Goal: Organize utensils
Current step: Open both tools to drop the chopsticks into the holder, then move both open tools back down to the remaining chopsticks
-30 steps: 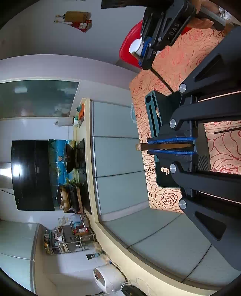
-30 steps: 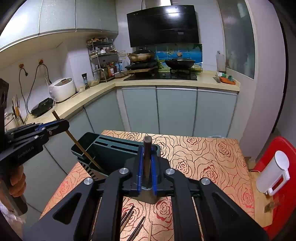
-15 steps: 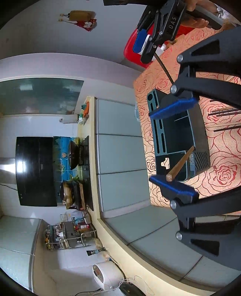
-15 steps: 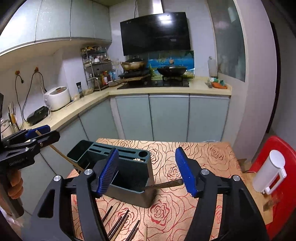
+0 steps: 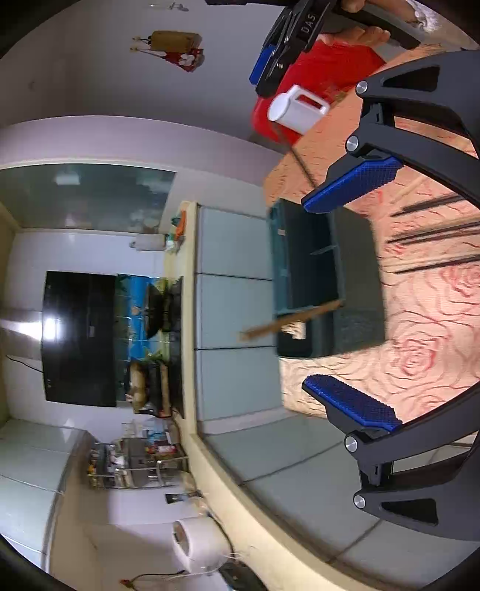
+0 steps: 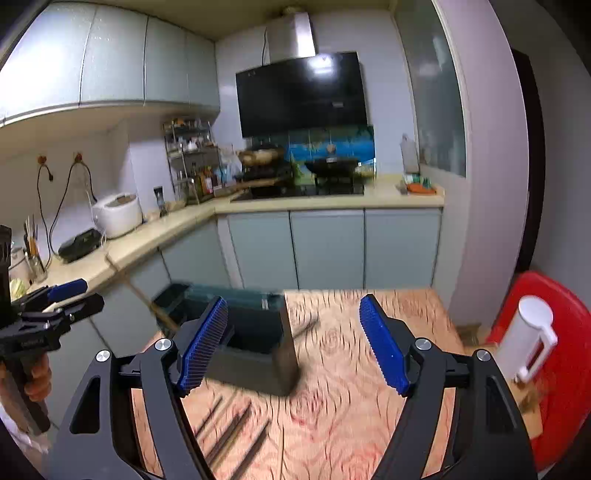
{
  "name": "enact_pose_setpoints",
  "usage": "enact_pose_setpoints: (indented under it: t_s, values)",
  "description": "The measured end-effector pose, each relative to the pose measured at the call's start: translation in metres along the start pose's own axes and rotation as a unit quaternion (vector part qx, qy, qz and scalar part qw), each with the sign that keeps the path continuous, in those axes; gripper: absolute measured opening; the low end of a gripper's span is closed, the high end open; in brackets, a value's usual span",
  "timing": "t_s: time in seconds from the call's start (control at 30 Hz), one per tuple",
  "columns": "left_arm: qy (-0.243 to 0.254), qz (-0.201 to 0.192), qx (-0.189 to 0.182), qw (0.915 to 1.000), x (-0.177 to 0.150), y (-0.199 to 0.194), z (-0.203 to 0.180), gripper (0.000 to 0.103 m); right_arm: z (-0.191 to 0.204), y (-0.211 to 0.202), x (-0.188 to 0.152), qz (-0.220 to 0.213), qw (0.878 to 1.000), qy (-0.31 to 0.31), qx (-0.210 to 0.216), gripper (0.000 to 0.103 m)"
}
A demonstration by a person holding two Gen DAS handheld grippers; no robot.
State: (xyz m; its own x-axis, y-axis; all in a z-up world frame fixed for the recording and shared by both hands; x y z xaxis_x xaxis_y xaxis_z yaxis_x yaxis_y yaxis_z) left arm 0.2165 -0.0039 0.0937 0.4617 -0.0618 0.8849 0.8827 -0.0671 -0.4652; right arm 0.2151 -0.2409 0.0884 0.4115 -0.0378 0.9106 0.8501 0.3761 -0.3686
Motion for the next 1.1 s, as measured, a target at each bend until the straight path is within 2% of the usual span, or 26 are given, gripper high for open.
enact_pose_setpoints:
  t_s: [0.33, 0.57, 0.77, 0.93, 1.1]
  values:
    - [0.01, 0.081, 0.02, 0.9965, -0.125, 0.006, 0.017, 0.086, -0.002, -0.013, -0.119, 0.075, 0.997, -0.013, -0.024, 0.072]
    - [0.013, 0.118, 0.015, 0.9928, -0.188, 0.001, 0.012, 0.086, 0.005, -0.02, -0.18, 0.119, 0.993, -0.015, -0.025, 0.072]
    - [0.028, 0.133, 0.008, 0.9907, -0.22, -0.011, 0.004, 0.086, 0.017, -0.031, -0.208, 0.13, 0.991, -0.015, -0.016, 0.072]
    - [0.048, 0.149, -0.013, 0.9875, -0.248, -0.021, -0.011, 0.086, 0.021, -0.033, -0.217, 0.135, 0.991, -0.014, -0.01, 0.072]
    - [0.072, 0.157, -0.024, 0.9847, -0.263, -0.023, -0.026, 0.086, 0.023, -0.031, -0.224, 0.143, 0.99, -0.019, -0.012, 0.072]
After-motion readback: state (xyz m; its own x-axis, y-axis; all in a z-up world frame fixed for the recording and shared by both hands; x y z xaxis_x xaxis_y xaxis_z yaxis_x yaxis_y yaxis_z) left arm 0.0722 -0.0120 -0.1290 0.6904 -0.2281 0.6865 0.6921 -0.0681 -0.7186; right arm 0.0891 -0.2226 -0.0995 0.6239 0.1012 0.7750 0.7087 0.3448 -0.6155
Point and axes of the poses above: each gripper's, at about its wrist camera, not at the fingertips, and y roughly the way its jaws point, z to its left, x to its top, the point moved 10 cm from there along y, roughly the way its jaws point, and after that the axes turned 9 degrees about x, right-handed, at the moved point
